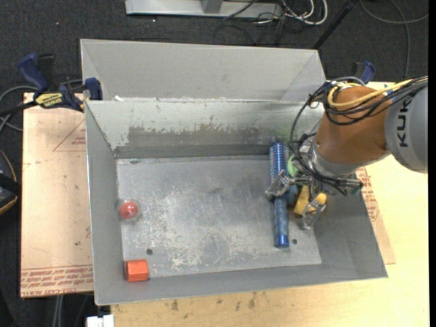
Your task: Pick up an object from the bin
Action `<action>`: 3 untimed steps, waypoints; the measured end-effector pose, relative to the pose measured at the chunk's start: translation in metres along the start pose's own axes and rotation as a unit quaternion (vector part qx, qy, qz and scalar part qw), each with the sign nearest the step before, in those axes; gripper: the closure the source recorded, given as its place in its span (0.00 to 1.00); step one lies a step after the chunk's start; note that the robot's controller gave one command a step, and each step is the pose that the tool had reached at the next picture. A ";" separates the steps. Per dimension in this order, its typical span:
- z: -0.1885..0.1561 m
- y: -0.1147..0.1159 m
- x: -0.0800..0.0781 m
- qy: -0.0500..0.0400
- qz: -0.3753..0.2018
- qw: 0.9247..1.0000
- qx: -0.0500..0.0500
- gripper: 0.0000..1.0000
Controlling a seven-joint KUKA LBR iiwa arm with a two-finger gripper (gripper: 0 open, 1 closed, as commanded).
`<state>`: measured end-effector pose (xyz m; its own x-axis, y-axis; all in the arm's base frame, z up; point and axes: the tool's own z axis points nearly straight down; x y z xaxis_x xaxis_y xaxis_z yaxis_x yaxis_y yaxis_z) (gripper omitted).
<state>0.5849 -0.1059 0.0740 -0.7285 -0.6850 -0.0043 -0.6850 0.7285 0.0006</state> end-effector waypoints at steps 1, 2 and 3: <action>0.003 -0.041 -0.010 0.003 -0.064 0.998 -0.019 0.00; 0.000 -0.045 -0.011 0.000 -0.067 0.998 -0.010 1.00; -0.081 -0.045 -0.015 -0.002 -0.067 0.998 0.003 1.00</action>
Offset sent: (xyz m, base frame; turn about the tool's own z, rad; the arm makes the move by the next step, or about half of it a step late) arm 0.0374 -0.0364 -0.0040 -0.1300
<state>0.6261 -0.1288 0.1549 -0.6302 -0.7764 -0.0078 -0.7764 0.6302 -0.0065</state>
